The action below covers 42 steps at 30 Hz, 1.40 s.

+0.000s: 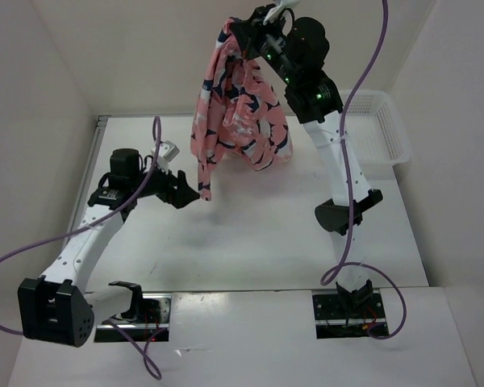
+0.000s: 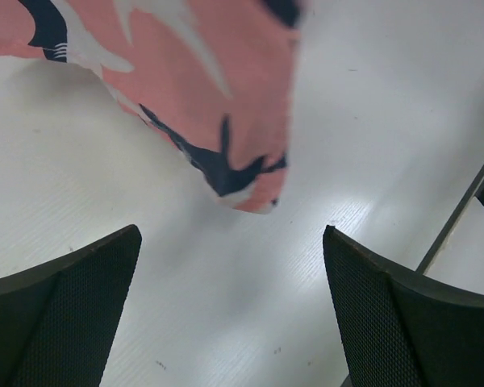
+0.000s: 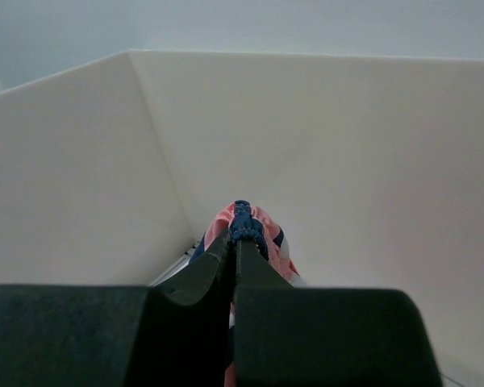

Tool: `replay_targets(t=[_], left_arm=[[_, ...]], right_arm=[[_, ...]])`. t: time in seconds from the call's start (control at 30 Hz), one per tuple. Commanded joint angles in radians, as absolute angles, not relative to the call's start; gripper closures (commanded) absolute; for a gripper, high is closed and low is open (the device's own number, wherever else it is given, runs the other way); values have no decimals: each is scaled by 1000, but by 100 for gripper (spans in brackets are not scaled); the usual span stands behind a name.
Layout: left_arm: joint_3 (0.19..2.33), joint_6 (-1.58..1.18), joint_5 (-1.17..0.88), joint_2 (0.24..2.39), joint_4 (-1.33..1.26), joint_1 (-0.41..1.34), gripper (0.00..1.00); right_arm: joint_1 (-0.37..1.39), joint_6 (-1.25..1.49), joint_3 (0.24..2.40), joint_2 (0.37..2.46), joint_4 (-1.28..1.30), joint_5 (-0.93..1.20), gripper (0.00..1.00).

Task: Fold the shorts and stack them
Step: Flatten the shorts out

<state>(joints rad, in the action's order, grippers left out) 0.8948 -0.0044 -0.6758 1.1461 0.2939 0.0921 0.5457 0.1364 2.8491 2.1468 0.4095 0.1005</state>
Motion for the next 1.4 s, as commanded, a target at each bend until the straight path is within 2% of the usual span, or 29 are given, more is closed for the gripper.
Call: replay_targets(t=[0.0, 0.27, 0.4, 0.57, 0.83, 0.87, 0.93, 1.0, 1.03, 1.07, 1.13, 1.27, 1.37], left_arm=[[917, 0, -614, 1150, 210, 141, 0], [853, 0, -333, 1232, -15, 259, 0], [853, 0, -316, 1273, -116, 259, 0], [792, 0, -174, 1315, -283, 259, 0], [790, 0, -66, 1358, -391, 213, 0], [802, 0, -77, 1358, -373, 186, 3], [802, 0, -106, 1358, -339, 175, 24], [816, 0, -156, 1348, -258, 164, 59], [816, 0, -156, 1333, -241, 164, 84], [825, 0, -156, 1324, -209, 164, 90], [834, 0, -126, 1298, -189, 164, 100], [934, 0, 0, 1256, -189, 111, 100], [1062, 0, 93, 1217, -180, 58, 100]], right_arm=[[569, 127, 2895, 2128, 367, 66, 100], [578, 118, 2876, 2109, 367, 66, 100], [588, 127, 2876, 2109, 367, 78, 100], [588, 127, 2887, 2099, 386, 101, 100], [588, 98, 2887, 2063, 429, 164, 100], [588, 98, 2887, 2053, 430, 164, 100], [588, 89, 2887, 2052, 439, 173, 100], [588, 89, 2887, 2052, 439, 184, 100], [588, 78, 2887, 2052, 439, 184, 100], [588, 78, 2887, 2052, 439, 169, 100], [588, 36, 2867, 2052, 430, 134, 100], [588, -20, 2778, 2042, 407, -85, 100], [588, -64, 2728, 1984, 396, -114, 100]])
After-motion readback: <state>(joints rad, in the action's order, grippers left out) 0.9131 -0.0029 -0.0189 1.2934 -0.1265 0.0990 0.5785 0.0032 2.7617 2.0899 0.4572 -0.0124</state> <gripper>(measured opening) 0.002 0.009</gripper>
